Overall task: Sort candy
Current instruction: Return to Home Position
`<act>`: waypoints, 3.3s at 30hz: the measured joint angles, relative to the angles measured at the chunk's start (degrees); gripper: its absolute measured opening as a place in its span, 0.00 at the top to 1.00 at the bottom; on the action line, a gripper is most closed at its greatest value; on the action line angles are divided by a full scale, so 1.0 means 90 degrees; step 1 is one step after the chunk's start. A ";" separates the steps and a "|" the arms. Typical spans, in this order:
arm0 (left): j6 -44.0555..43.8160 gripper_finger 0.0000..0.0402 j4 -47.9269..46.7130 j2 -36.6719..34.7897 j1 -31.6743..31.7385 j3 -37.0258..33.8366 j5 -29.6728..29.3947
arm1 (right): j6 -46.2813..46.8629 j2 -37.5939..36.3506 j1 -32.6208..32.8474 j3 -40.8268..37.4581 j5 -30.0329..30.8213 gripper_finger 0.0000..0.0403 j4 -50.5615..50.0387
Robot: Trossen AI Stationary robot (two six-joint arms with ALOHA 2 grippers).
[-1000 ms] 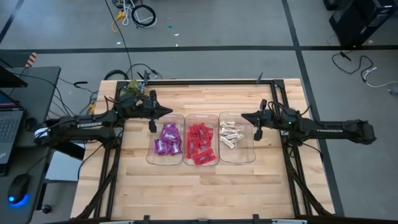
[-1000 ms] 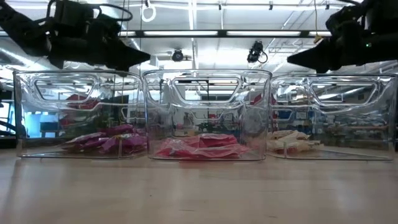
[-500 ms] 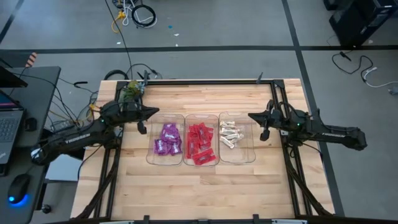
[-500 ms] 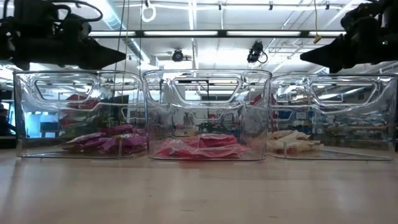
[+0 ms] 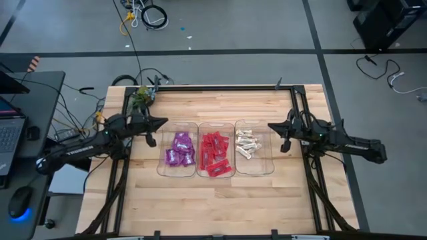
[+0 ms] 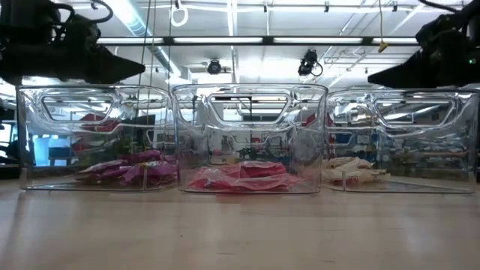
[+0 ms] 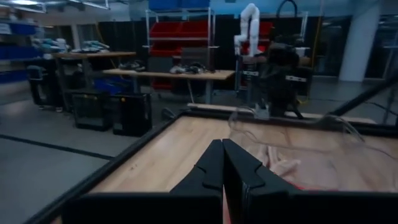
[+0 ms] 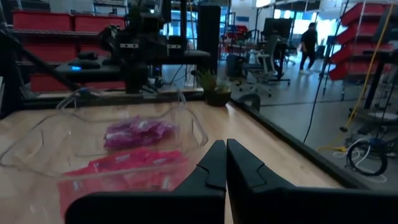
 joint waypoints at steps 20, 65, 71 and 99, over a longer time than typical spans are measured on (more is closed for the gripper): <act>-0.0006 1.00 -0.2032 -0.1773 -0.0345 -0.0074 0.0237 | 0.0083 -0.0012 0.0525 -0.0087 0.0051 1.00 -0.0087; 0.0187 0.98 -0.1635 -0.1732 -0.0397 -0.0445 -0.0163 | 0.0019 0.0052 0.0528 -0.0084 0.0041 0.99 -0.0094; 0.0187 0.98 -0.1627 -0.1732 -0.0397 -0.0445 -0.0163 | 0.0344 0.0057 0.0528 -0.0084 0.0039 0.99 -0.0094; 0.0690 0.98 -0.1280 -0.1768 -0.0365 -0.0448 -0.0187 | -0.0109 0.0020 -0.0062 -0.0118 -0.0007 1.00 0.0024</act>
